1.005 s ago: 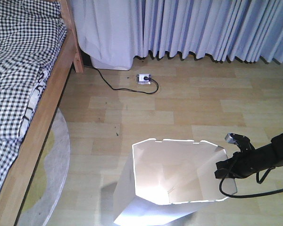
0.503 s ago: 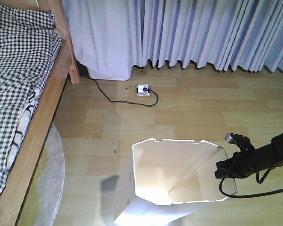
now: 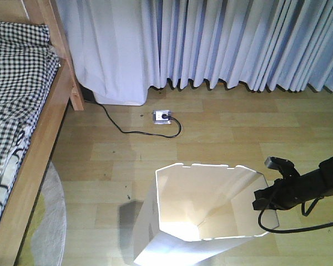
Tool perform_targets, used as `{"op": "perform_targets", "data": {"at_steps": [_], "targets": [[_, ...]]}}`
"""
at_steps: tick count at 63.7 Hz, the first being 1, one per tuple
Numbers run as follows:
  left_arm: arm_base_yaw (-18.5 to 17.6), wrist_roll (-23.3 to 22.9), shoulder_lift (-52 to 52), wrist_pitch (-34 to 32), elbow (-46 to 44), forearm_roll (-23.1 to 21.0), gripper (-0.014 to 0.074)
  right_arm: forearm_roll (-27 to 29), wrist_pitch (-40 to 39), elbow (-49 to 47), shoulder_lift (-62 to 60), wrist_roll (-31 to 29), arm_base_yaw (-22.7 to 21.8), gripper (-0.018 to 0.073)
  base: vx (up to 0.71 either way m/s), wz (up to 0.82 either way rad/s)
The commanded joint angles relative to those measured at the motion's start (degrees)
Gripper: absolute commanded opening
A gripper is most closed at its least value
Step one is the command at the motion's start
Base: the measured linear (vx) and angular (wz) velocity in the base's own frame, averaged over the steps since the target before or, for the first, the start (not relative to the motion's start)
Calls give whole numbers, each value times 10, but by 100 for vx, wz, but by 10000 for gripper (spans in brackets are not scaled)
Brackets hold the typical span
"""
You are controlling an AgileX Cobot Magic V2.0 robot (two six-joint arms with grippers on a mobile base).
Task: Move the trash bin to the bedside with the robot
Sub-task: 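Carry the bin with the right gripper to the floor beside the bed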
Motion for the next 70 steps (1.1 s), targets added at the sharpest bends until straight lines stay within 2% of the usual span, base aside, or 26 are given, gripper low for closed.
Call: {"op": "perform_targets", "data": {"at_steps": [1,70], "targets": [[-2,-2,-8,-38,2,-1,-6,17,140,-2,-44,2,-1,-5,19,-6],[-2,-2,-8,-38,2,-1,-6,18,141,-2,-44,2,-1,-5,19,0]]}}
